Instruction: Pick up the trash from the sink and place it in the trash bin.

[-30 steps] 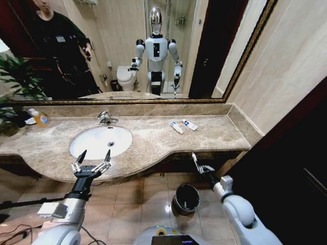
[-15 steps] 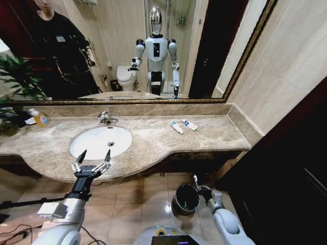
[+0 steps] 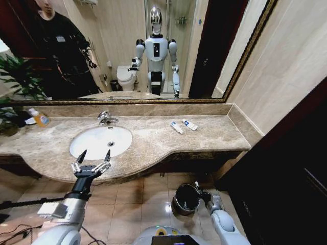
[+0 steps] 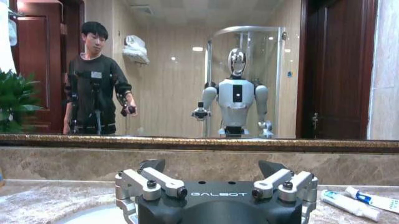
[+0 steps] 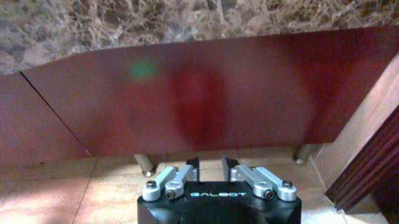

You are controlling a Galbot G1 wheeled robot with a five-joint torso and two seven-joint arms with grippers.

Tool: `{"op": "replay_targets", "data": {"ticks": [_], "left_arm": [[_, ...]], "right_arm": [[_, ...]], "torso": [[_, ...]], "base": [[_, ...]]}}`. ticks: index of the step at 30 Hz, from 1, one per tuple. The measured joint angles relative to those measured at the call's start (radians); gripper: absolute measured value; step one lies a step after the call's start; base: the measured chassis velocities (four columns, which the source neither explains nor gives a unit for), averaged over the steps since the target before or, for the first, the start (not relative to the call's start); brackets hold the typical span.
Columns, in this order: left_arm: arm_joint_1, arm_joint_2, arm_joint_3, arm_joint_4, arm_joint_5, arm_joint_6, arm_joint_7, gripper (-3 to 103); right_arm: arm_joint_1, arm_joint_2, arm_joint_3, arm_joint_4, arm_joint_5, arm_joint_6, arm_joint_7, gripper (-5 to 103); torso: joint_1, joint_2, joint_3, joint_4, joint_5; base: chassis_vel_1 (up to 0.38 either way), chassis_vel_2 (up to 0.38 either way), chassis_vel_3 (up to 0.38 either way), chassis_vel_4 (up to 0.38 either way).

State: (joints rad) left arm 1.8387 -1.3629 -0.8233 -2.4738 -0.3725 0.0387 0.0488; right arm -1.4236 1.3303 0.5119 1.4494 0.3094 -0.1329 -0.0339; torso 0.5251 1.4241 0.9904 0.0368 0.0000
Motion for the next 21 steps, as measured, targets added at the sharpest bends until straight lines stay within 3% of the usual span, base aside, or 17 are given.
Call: {"op": "replay_targets", "data": {"ticks": [3,5,7,9,14,16,18,21], "left_arm": [[0.0,0.0,0.0,0.0,0.0,0.0,0.0,100],[0.0,0.0,0.0,0.0,0.0,0.0,0.0,100],[0.0,0.0,0.0,0.0,0.0,0.0,0.0,100],[0.0,0.0,0.0,0.0,0.0,0.0,0.0,100],[0.0,0.0,0.0,0.0,0.0,0.0,0.0,100],[0.0,0.0,0.0,0.0,0.0,0.0,0.0,100],[0.0,0.0,0.0,0.0,0.0,0.0,0.0,100],[0.0,0.0,0.0,0.0,0.0,0.0,0.0,100]], "right_arm": [[-0.002,0.0,-0.002,0.009,0.001,0.0,0.0,41],[-0.002,0.0,-0.002,0.011,0.001,0.0,0.0,41],[-0.004,-0.001,-0.003,0.021,0.001,-0.001,0.002,57],[-0.005,-0.001,-0.004,0.024,0.001,-0.001,0.004,57],[-0.012,0.005,-0.006,0.039,0.004,-0.01,0.008,79],[-0.013,0.008,-0.007,0.041,0.005,-0.011,0.008,79],[-0.017,0.011,-0.012,0.047,0.005,-0.011,0.012,95],[-0.018,0.011,-0.018,0.05,0.005,-0.011,0.02,100]], "torso": [[0.0,0.0,0.0,0.0,0.0],[0.0,0.0,0.0,0.0,0.0],[0.0,0.0,0.0,0.0,0.0],[0.0,0.0,0.0,0.0,0.0],[0.0,0.0,0.0,0.0,0.0],[0.0,0.0,0.0,0.0,0.0],[0.0,0.0,0.0,0.0,0.0],[0.0,0.0,0.0,0.0,0.0]], "base": [[0.0,0.0,0.0,0.0],[0.0,0.0,0.0,0.0],[0.0,0.0,0.0,0.0],[0.0,0.0,0.0,0.0],[0.0,0.0,0.0,0.0],[0.0,0.0,0.0,0.0],[0.0,0.0,0.0,0.0],[0.0,0.0,0.0,0.0]]}}
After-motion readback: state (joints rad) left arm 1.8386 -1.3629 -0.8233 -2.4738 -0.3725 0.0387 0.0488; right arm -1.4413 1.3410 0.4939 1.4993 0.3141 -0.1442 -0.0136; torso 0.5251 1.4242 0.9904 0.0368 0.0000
